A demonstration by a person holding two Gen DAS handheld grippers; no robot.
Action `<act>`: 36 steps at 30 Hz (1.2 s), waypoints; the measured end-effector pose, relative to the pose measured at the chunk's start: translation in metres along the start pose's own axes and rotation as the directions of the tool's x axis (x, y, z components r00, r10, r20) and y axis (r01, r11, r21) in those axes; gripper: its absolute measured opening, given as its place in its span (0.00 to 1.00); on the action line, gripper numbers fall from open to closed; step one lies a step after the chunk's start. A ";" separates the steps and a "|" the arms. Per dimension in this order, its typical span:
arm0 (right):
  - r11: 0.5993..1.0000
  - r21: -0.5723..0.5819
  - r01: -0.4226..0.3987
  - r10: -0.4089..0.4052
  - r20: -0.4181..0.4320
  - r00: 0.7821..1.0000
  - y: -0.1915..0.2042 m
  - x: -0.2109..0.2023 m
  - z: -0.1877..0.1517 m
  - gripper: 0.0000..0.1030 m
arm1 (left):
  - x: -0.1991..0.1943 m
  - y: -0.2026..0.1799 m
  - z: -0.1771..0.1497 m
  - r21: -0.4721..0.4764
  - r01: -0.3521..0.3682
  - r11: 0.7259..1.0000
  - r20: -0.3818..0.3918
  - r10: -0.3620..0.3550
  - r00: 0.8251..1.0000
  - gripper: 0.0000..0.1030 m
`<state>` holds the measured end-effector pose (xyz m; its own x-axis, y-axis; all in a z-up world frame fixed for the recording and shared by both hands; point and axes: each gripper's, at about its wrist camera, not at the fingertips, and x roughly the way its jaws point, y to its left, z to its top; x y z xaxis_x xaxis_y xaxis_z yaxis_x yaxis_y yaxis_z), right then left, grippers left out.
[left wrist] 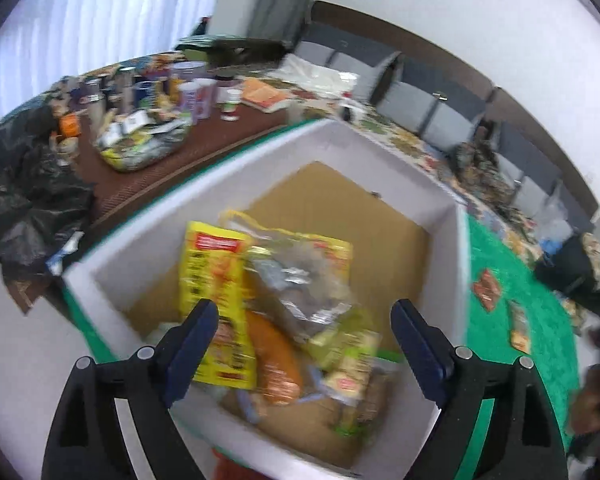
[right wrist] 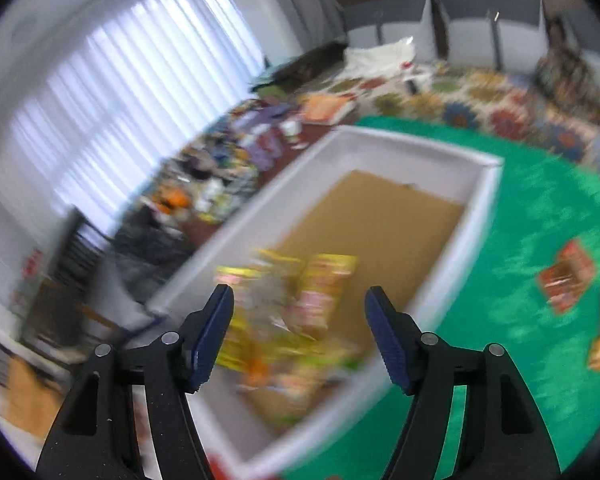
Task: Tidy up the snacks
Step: 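Bring both open tools back over the red and walnut bags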
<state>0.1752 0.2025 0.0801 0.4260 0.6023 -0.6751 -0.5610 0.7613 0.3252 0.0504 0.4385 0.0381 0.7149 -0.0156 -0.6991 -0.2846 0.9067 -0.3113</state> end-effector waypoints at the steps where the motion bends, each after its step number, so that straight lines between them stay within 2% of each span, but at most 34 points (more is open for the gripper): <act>1: 0.999 -0.022 0.044 -0.044 -0.004 0.999 -0.011 -0.001 -0.009 0.70 | -0.002 -0.017 -0.004 0.023 0.038 0.999 -0.004 -0.038 0.999 0.85; 3: 0.988 -0.060 0.145 -0.147 -0.038 0.988 -0.039 -0.001 -0.035 0.70 | -0.004 -0.041 -0.009 0.064 0.084 0.994 -0.009 -0.084 0.996 0.86; 5: 0.963 -0.089 0.255 -0.263 -0.095 0.960 -0.078 0.002 -0.066 0.70 | -0.007 -0.076 -0.016 0.123 0.142 0.982 -0.024 -0.141 0.990 0.90; 7: 0.930 -0.094 0.355 -0.366 -0.147 0.919 -0.123 -0.005 -0.102 0.70 | -0.010 -0.112 -0.027 0.187 0.195 0.963 -0.047 -0.189 0.981 0.94; 9: 0.897 -0.085 0.433 -0.441 -0.188 0.878 -0.164 -0.019 -0.135 0.70 | -0.010 -0.141 -0.037 0.237 0.234 0.943 -0.075 -0.222 0.972 0.94; 10: 0.874 -0.071 0.481 -0.484 -0.207 0.850 -0.191 -0.032 -0.154 0.70 | -0.008 -0.158 -0.044 0.264 0.254 0.930 -0.097 -0.236 0.967 0.95; 13: 0.820 -0.004 0.572 -0.557 -0.228 0.798 -0.244 -0.071 -0.193 0.70 | 0.005 -0.203 -0.065 0.325 0.290 0.900 -0.153 -0.253 0.955 0.95; 17: 0.748 0.131 0.651 -0.621 -0.208 0.755 -0.291 -0.124 -0.231 0.70 | 0.036 -0.247 -0.094 0.358 0.304 0.883 -0.203 -0.245 0.948 0.95; 19: 0.715 0.207 0.668 -0.640 -0.189 0.744 -0.305 -0.145 -0.249 0.70 | 0.054 -0.264 -0.110 0.362 0.300 0.882 -0.225 -0.229 0.947 0.95; 22: 0.687 0.273 0.674 -0.653 -0.175 0.737 -0.320 -0.156 -0.264 0.70 | 0.092 -0.285 -0.140 0.393 0.269 0.879 -0.262 -0.173 0.949 0.95; 26: 0.683 0.327 0.653 -0.656 -0.119 0.745 -0.323 -0.164 -0.276 0.70 | 0.128 -0.303 -0.166 0.482 0.224 0.847 -0.297 -0.083 0.951 0.95; 29: 0.676 0.335 0.656 -0.671 -0.088 0.736 -0.322 -0.156 -0.275 0.71 | 0.146 -0.310 -0.173 0.534 0.189 0.824 -0.288 -0.033 0.957 0.95; 31: 0.676 0.341 0.653 -0.668 -0.090 0.739 -0.325 -0.156 -0.277 0.72 | 0.155 -0.311 -0.174 0.535 0.174 0.827 -0.278 -0.022 0.960 0.95; 35: 0.675 0.341 0.654 -0.669 -0.090 0.738 -0.326 -0.158 -0.280 0.73 | 0.176 -0.308 -0.170 0.504 0.158 0.849 -0.279 -0.013 0.960 0.95; 36: 0.672 0.341 0.658 -0.672 -0.093 0.735 -0.327 -0.158 -0.280 0.75 | 0.177 -0.307 -0.170 0.512 0.143 0.847 -0.255 -0.010 0.967 0.95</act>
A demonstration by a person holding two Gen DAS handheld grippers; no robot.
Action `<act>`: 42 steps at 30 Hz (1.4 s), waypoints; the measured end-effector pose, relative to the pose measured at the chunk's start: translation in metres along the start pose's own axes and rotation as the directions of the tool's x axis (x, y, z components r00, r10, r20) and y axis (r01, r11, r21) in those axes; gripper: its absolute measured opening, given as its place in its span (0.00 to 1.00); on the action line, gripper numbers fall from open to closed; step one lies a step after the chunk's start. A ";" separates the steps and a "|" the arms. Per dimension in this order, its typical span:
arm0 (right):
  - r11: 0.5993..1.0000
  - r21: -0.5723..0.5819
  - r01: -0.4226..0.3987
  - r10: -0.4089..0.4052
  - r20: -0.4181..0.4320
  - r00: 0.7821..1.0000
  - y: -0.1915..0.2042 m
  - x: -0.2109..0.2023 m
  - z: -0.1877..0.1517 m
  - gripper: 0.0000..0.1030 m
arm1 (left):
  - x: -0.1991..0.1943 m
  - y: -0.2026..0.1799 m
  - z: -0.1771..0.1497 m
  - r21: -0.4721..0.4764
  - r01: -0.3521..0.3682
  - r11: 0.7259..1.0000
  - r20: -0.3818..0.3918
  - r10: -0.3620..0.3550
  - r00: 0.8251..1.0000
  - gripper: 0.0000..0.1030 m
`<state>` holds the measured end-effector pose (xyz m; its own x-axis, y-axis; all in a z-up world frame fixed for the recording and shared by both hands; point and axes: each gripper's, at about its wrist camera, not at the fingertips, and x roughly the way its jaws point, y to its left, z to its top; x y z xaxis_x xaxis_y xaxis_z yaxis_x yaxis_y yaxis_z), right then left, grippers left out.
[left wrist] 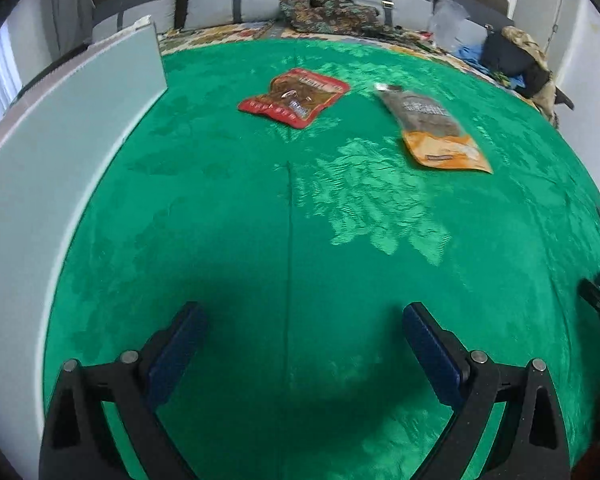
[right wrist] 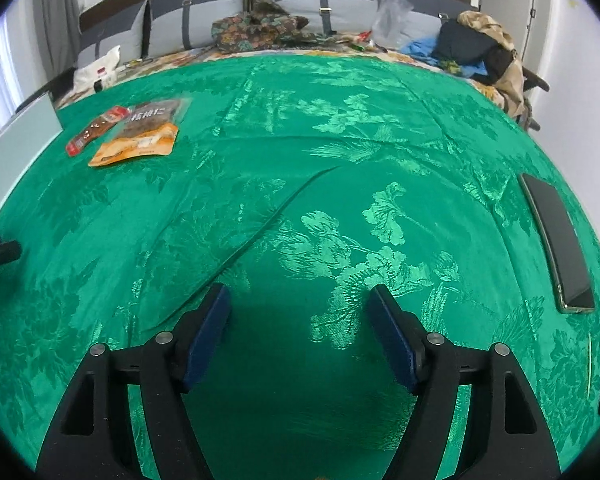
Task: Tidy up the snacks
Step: 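Bring both open tools back over the red and walnut bags, then grasp the red fish-snack bag with the left tool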
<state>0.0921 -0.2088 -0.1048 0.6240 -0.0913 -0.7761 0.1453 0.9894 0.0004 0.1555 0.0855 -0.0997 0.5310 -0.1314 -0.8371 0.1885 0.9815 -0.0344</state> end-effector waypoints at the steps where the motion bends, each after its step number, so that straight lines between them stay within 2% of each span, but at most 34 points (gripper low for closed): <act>1: 1.000 0.004 0.006 -0.006 -0.002 1.000 -0.001 0.001 0.000 0.78 | 0.003 -0.001 -0.001 0.012 -0.025 1.000 0.014 0.025 1.000 0.97; 5: 1.000 0.011 0.003 -0.003 -0.004 1.000 -0.004 0.001 -0.001 0.79 | 0.004 -0.001 -0.006 0.013 -0.035 0.999 0.058 0.035 0.998 1.00; 25: 1.000 0.011 0.002 -0.002 -0.004 1.000 -0.004 0.001 0.000 0.80 | 0.006 -0.002 -0.002 0.010 -0.032 0.999 0.055 0.031 0.998 1.00; 28: 1.000 0.010 0.003 -0.003 -0.004 1.000 -0.004 0.001 0.000 0.80 | 0.006 -0.001 0.002 0.052 -0.007 0.999 0.024 0.006 1.000 1.00; 31: 1.000 0.010 0.002 -0.002 -0.004 1.000 -0.004 0.001 0.000 0.80 | 0.021 0.002 0.036 0.154 0.067 0.986 -0.106 -0.051 0.993 1.00; 36: 1.000 0.011 0.002 -0.001 -0.003 1.000 -0.004 0.001 0.000 0.80 | 0.045 0.017 0.126 0.178 0.100 0.979 -0.125 -0.078 0.989 1.00; 39: 1.000 0.010 0.001 -0.001 -0.003 1.000 -0.004 0.001 0.000 0.80 | 0.074 0.014 0.167 0.195 0.093 0.976 -0.142 -0.066 0.988 1.00; 42: 1.000 0.010 0.001 -0.001 -0.003 1.000 -0.005 0.001 0.000 0.80 | 0.102 0.009 0.188 0.212 0.083 0.974 -0.159 -0.049 0.986 1.00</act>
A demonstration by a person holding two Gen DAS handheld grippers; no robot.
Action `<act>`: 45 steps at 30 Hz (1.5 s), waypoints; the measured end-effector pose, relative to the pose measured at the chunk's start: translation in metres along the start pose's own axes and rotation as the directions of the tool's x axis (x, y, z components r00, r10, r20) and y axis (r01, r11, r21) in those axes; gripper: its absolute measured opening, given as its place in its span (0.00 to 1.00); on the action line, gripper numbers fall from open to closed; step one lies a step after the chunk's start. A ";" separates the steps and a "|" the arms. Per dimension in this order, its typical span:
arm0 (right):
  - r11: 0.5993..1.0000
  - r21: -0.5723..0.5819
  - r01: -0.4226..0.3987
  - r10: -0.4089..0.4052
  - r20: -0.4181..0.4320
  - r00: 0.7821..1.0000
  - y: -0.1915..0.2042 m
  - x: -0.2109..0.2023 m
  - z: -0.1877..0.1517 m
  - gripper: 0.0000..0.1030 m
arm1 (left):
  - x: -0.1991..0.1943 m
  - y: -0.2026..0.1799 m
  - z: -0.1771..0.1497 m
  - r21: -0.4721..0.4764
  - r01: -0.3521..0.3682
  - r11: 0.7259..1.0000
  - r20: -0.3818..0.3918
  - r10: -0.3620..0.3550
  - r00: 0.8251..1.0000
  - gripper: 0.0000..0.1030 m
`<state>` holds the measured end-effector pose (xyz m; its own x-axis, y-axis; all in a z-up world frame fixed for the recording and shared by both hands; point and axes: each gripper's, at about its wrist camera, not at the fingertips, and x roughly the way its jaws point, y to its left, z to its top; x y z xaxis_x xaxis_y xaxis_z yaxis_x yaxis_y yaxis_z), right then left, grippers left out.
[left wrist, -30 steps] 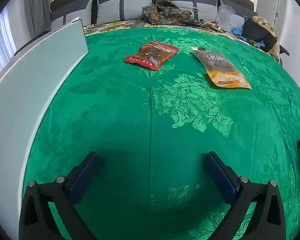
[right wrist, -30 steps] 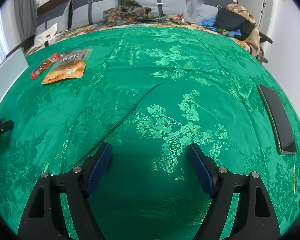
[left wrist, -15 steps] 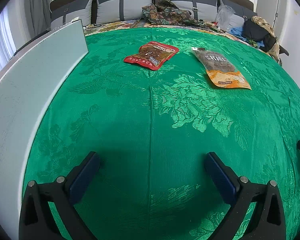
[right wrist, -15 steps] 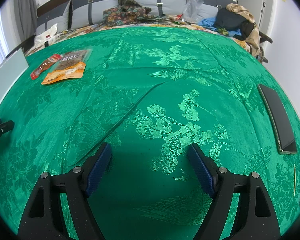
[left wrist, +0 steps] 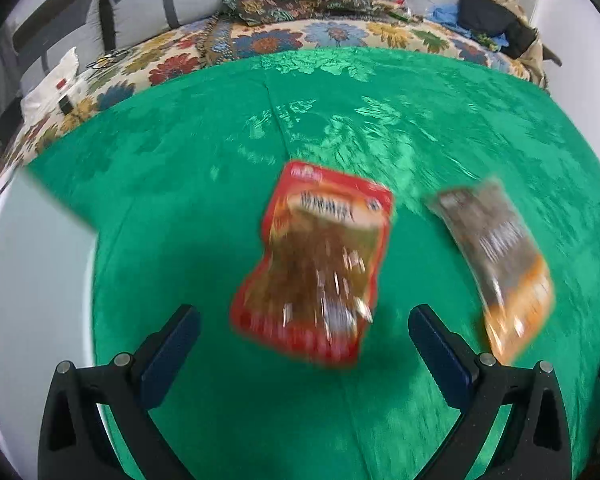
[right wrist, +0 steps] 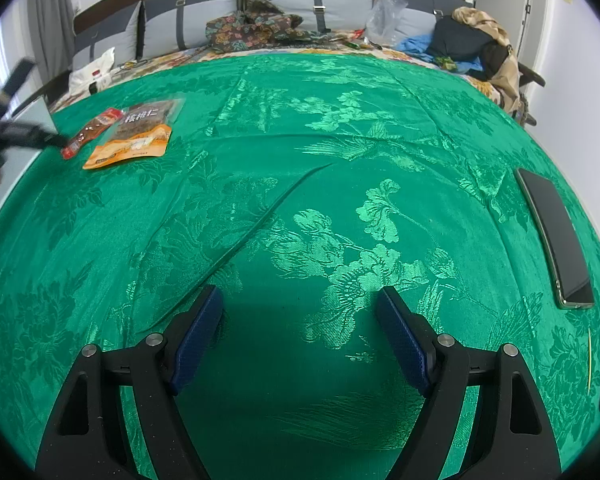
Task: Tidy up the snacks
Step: 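Grasp the red fish-snack bag with the left tool, then hold the red bag with left tool while right grasps the walnut bag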
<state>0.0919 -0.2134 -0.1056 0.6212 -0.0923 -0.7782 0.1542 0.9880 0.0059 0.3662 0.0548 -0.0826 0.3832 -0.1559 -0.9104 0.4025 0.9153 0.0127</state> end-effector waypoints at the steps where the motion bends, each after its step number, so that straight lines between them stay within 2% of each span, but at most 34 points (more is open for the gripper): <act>1: 1.000 0.000 0.000 0.000 0.000 1.000 0.001 0.000 0.000 0.80 | 0.011 -0.002 0.008 0.012 0.001 1.000 -0.013 -0.001 1.000 1.00; 6: 1.000 0.000 -0.001 0.001 0.000 1.000 0.001 0.000 0.000 0.80 | 0.026 -0.001 0.018 0.016 0.022 1.000 0.016 -0.023 1.000 0.98; 9: 1.000 0.001 -0.001 0.001 0.000 1.000 0.000 0.000 0.000 0.80 | 0.016 0.003 0.016 -0.023 0.010 1.000 0.073 -0.008 0.997 0.63; 11: 1.000 0.000 -0.001 0.001 0.000 1.000 0.001 0.000 0.000 0.80 | 0.011 0.002 0.013 -0.035 -0.005 0.999 0.067 0.008 0.998 0.52; 13: 1.000 0.000 -0.001 0.001 0.000 1.000 0.001 0.000 0.000 0.80 | 0.004 0.001 0.001 -0.067 -0.021 0.998 0.057 0.025 0.998 0.47; 15: 1.000 0.000 -0.001 0.001 0.000 1.000 0.001 0.000 0.000 0.80 | -0.003 0.000 -0.014 -0.111 -0.026 0.993 0.042 0.031 0.999 0.47; 21: 1.000 0.000 -0.001 0.001 0.001 1.000 0.001 0.000 0.000 0.80 | -0.045 -0.020 -0.100 -0.178 0.018 0.984 0.001 -0.018 1.000 0.47; 24: 1.000 0.000 -0.001 0.001 0.001 1.000 0.001 0.000 0.000 0.80 | -0.066 -0.031 -0.143 -0.204 0.056 0.977 -0.002 -0.057 0.998 0.48; 26: 1.000 0.000 -0.001 0.001 0.001 1.000 0.001 0.000 0.000 0.80 | -0.074 -0.038 -0.166 -0.202 0.055 0.978 0.006 -0.055 0.998 0.56; 28: 1.000 0.000 -0.001 0.001 0.001 1.000 0.001 0.000 0.000 0.80 | -0.077 -0.042 -0.180 -0.185 0.057 0.981 0.037 -0.051 0.998 0.71; 29: 1.000 0.000 -0.001 0.001 0.001 1.000 0.001 0.000 0.000 0.80 | -0.076 -0.042 -0.184 -0.180 0.061 0.982 0.043 -0.054 0.998 0.80; 33: 1.000 0.000 -0.001 0.001 0.001 1.000 0.001 0.000 0.000 0.80 | -0.071 -0.041 -0.198 -0.136 0.004 0.991 0.100 0.010 0.995 0.88; 36: 1.000 0.000 -0.001 0.001 0.001 1.000 0.001 0.000 0.000 0.80 | -0.064 -0.044 -0.196 -0.087 -0.042 0.995 0.118 0.052 0.992 1.00; 41: 1.000 0.000 -0.002 0.002 0.001 1.000 0.000 0.000 0.000 0.80 | -0.067 -0.042 -0.201 -0.097 -0.040 0.994 0.201 0.059 0.978 1.00; 45: 1.000 0.000 -0.002 0.002 0.001 1.000 0.001 0.000 0.000 0.80 | -0.067 -0.042 -0.201 -0.099 -0.039 0.994 0.202 0.058 0.978 1.00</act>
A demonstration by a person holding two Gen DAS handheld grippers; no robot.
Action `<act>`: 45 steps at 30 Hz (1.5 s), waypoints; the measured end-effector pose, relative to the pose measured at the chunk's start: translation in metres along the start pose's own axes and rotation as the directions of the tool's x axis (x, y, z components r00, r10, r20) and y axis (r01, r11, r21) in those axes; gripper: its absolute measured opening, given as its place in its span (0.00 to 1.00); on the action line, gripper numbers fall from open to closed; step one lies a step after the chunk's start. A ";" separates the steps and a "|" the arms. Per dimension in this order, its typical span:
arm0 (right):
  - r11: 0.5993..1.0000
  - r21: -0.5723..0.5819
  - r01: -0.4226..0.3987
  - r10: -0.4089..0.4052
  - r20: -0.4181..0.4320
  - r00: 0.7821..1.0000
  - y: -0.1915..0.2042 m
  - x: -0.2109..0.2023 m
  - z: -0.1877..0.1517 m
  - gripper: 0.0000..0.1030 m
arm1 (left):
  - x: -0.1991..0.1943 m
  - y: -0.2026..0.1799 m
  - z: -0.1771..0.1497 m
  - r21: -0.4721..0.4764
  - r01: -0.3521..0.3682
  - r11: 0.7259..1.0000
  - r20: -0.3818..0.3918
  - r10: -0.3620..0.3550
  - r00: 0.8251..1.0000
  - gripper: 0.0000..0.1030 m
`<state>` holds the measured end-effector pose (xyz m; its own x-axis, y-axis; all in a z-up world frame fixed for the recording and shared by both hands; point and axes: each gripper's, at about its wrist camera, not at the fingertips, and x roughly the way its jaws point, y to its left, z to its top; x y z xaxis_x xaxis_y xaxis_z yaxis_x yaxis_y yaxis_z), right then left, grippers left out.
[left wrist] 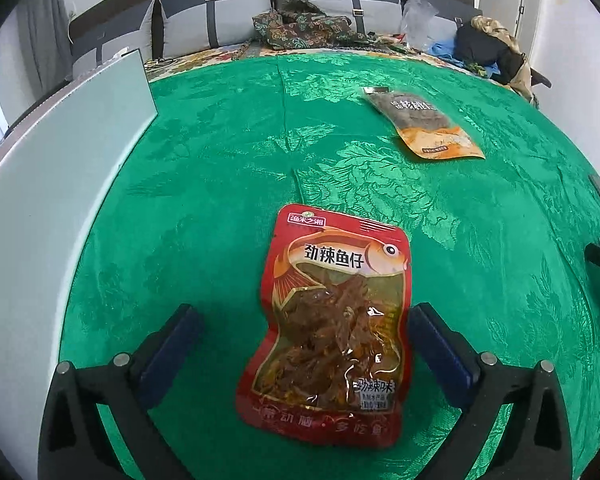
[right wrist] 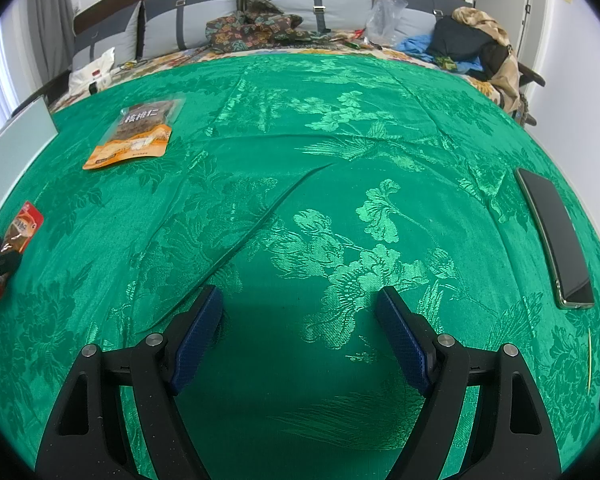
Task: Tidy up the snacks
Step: 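Hold the red bag with left tool while right grasps the walnut bag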
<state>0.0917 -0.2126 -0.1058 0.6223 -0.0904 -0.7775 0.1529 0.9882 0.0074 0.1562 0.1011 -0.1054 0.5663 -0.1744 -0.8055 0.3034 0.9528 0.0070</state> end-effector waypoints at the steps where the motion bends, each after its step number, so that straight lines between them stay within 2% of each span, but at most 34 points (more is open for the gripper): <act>1: 1.000 0.000 0.000 0.000 0.000 1.000 0.000 0.000 0.000 0.80 | 0.000 0.000 0.000 0.000 0.000 1.000 0.000 0.000 1.000 1.00; 24: 1.000 0.007 0.003 -0.003 -0.007 1.000 -0.001 0.000 0.001 0.82 | 0.001 0.000 0.000 -0.001 0.001 1.000 0.000 -0.001 1.000 1.00; 27: 1.000 -0.011 -0.018 0.017 -0.093 0.996 0.009 0.008 0.023 0.82 | 0.001 0.000 0.000 -0.001 0.002 1.000 0.000 -0.002 1.000 1.00; 32: 0.986 -0.039 -0.162 0.159 -0.057 0.986 0.060 0.015 0.092 0.81 | 0.001 0.000 0.000 -0.001 0.001 1.000 0.000 -0.001 1.000 1.00; 35: 0.975 -0.029 -0.220 0.216 -0.108 0.970 0.095 0.044 0.135 0.81 | 0.001 0.000 0.000 -0.001 0.002 1.000 0.000 -0.002 1.000 1.00; 40: 0.976 0.007 -0.218 0.215 -0.201 0.956 0.135 0.105 0.183 0.81 | 0.001 0.000 0.000 -0.001 0.002 1.000 0.001 -0.002 1.000 1.00; 43: 0.977 0.001 -0.215 0.209 -0.237 0.949 0.152 0.126 0.191 0.82 | 0.001 0.000 0.000 -0.001 0.002 1.000 0.000 -0.002 1.000 1.00; 45: 0.983 -0.059 -0.175 0.156 -0.245 0.957 0.166 0.134 0.188 0.83 | 0.001 0.000 0.000 -0.001 0.002 1.000 0.001 -0.002 1.000 1.00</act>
<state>0.3445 -0.0842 -0.0907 0.4312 0.0978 -0.8969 -0.0045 0.9943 0.1062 0.1566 0.1012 -0.1061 0.5660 -0.1766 -0.8052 0.3037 0.9528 0.0044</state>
